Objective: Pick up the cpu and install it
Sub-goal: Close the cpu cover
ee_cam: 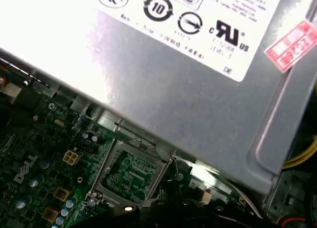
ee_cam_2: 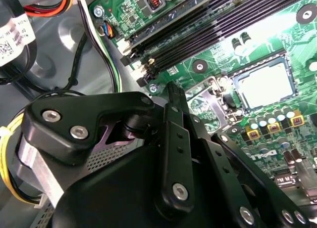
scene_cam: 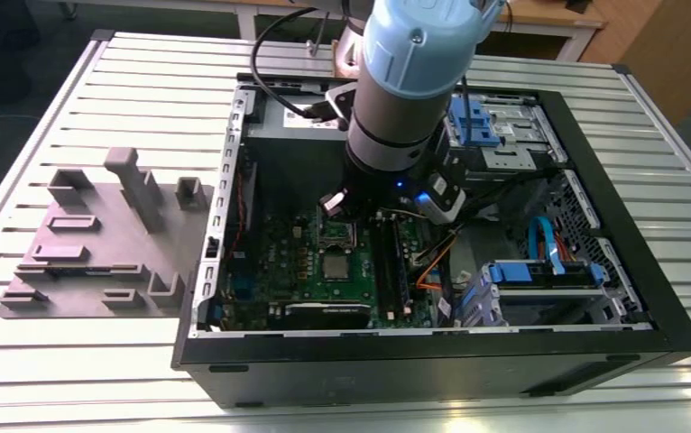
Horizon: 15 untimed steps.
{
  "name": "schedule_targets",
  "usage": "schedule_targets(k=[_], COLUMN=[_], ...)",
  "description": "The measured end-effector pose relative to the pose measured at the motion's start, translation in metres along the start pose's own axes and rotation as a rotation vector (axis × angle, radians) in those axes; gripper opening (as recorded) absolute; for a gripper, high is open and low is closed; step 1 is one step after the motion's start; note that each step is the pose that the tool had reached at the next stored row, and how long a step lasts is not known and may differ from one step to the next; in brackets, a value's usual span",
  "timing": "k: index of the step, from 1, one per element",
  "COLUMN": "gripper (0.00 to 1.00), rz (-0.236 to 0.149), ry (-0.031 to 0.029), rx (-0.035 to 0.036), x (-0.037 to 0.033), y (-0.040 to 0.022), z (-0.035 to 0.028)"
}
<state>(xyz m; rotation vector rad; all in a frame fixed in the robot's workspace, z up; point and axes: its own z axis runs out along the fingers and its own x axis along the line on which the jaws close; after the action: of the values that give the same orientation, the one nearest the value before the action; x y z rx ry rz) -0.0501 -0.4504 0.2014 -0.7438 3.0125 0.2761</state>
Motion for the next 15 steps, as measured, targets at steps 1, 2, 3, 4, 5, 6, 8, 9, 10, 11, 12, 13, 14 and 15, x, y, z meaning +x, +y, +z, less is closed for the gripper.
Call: schedule_targets(k=[1, 2, 3, 4, 5, 6, 8, 9, 10, 11, 12, 13, 14, 15], gripper=[0.10, 0.10, 0.10, 0.10, 0.10, 0.10, 0.10, 0.10, 0.10, 0.10, 0.10, 0.10, 0.10, 0.10], rz=[0.000, 0.000, 0.000, 0.000, 0.000, 0.000, 0.000, 0.000, 0.000, 0.000, 0.000, 0.000, 0.000, 0.000], ry=[0.0000, 0.0001, 0.0003, 0.0003, 0.0000, 0.0000, -0.0001, 0.0000, 0.0001, -0.0001, 0.0000, 0.0001, 0.0000, 0.0002], rx=[0.0001, 0.0002, 0.0003, 0.0004, 0.0002, 0.0002, 0.0001, -0.0001, -0.0001, -0.0001, 0.0000, 0.0000, 0.0000, 0.0001], x=[-0.0001, -0.0001, 0.0001, 0.0006, 0.0013, 0.0020, 0.0031, 0.0034, 0.0035, 0.0036, 0.0037, 0.0037, 0.0038, 0.0039], y=[0.0003, 0.0008, 0.0014, 0.0022, 0.0029, 0.0035, 0.0041, 0.0043, 0.0044, 0.0043, 0.0043, 0.0042, 0.0041, 0.0038], z=[0.0003, 0.0005, 0.0007, 0.0009, 0.0013, 0.0014, 0.0015, 0.0015, 0.0015, 0.0013, 0.0008, 0.0000, -0.0009, -0.0022])
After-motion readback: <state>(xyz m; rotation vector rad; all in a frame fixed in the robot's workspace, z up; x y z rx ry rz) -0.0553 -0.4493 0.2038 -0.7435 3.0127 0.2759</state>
